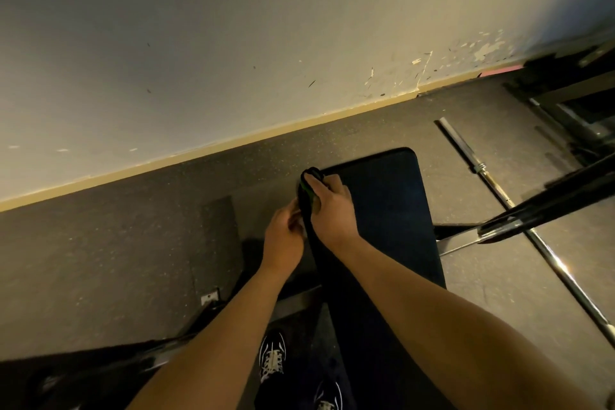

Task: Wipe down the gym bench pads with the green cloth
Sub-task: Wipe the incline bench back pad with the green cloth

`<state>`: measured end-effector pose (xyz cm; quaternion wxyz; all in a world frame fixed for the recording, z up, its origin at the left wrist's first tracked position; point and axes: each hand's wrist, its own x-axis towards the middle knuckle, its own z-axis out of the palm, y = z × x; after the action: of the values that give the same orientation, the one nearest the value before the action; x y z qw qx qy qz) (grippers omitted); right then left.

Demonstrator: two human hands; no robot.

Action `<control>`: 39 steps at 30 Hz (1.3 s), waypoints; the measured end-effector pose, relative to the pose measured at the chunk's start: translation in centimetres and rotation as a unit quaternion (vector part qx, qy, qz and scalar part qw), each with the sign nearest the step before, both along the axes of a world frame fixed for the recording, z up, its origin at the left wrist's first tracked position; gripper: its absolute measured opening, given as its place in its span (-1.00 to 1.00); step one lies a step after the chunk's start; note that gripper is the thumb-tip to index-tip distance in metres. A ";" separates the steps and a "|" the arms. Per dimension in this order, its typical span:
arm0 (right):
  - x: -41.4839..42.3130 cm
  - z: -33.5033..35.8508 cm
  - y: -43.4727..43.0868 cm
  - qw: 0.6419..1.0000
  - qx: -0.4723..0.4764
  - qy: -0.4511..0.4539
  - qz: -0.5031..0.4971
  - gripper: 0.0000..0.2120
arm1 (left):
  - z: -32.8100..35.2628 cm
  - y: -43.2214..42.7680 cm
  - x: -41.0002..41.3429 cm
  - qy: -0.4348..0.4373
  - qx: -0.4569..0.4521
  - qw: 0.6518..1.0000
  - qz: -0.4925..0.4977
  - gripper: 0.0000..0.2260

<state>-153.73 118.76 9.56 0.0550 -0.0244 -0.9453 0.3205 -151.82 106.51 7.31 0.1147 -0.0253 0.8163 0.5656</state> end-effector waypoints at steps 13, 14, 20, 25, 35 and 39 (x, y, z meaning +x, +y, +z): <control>-1.2 2.3 1.5 0.999 0.004 0.043 0.016 -0.57 | 0.2 -1.3 2.0 -0.100 0.067 0.992 -0.032 -0.61; -1.2 2.1 1.5 0.999 0.006 0.040 0.001 -0.57 | 0.3 -1.2 2.2 -0.108 0.087 0.990 -0.028 -0.60; 1.7 -0.1 -0.1 0.998 0.057 -0.006 0.036 -0.53 | 1.2 -1.4 3.0 -0.129 0.156 0.979 0.027 -0.50; 5.0 -2.2 -0.5 0.985 0.123 -0.025 0.118 -0.49 | 0.4 -1.1 3.4 -0.132 0.193 0.971 0.059 -0.52; 4.5 -0.6 0.2 0.997 -0.017 0.033 0.064 -0.56 | 1.0 0.0 2.1 -0.103 0.201 0.962 0.155 -0.70; 4.0 -1.4 0.8 0.999 0.039 -0.012 -0.010 -0.47 | 2.3 0.6 -1.1 -0.050 0.139 0.966 0.212 -0.62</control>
<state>-149.69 119.52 8.19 0.0478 -0.0357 -0.9575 0.2822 -152.97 107.10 9.63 0.0354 -0.2097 0.6991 0.6826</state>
